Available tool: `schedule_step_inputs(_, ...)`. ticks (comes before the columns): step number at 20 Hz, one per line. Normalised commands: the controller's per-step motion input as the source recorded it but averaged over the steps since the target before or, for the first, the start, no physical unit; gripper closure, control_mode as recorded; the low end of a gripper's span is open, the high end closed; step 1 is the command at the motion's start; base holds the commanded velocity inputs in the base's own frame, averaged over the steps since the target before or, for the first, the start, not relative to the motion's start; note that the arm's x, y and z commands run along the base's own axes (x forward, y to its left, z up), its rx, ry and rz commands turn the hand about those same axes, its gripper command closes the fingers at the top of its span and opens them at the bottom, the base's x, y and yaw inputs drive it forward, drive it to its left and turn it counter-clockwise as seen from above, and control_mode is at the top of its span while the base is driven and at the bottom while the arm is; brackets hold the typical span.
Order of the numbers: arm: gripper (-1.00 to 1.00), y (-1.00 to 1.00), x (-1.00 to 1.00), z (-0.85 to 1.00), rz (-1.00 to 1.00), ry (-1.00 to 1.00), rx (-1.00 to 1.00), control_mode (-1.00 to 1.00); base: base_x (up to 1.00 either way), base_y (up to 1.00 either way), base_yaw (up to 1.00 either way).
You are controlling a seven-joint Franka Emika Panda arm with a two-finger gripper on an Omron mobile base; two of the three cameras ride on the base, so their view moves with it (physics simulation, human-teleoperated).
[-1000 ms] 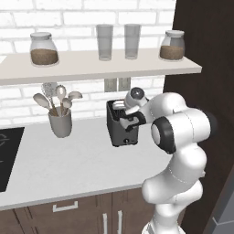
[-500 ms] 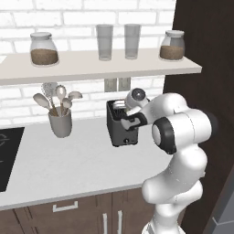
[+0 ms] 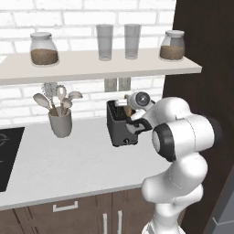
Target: Start the toaster. Once the lever pops up, take the bread to the plate on the dining counter.
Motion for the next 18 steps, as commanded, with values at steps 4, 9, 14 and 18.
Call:
schedule_step_inputs(4, 1.0, 0.02, -0.29, 0.84, -0.03, -0.01, 0.01, -1.0, 0.0, 0.0, 0.0)
schedule_step_inputs(9, 1.0, 0.09, -0.22, 1.0, -0.03, 0.0, 0.02, -1.0, 0.0, 0.0, 0.0)
schedule_step_inputs(14, 1.0, 0.03, -0.31, 0.92, -0.05, 0.01, 0.0, -1.0, 0.0, 0.0, 0.0)
schedule_step_inputs(18, 1.0, 0.0, -0.79, 0.59, -0.05, 0.07, 0.01, -1.0, 0.0, 0.0, 0.0)
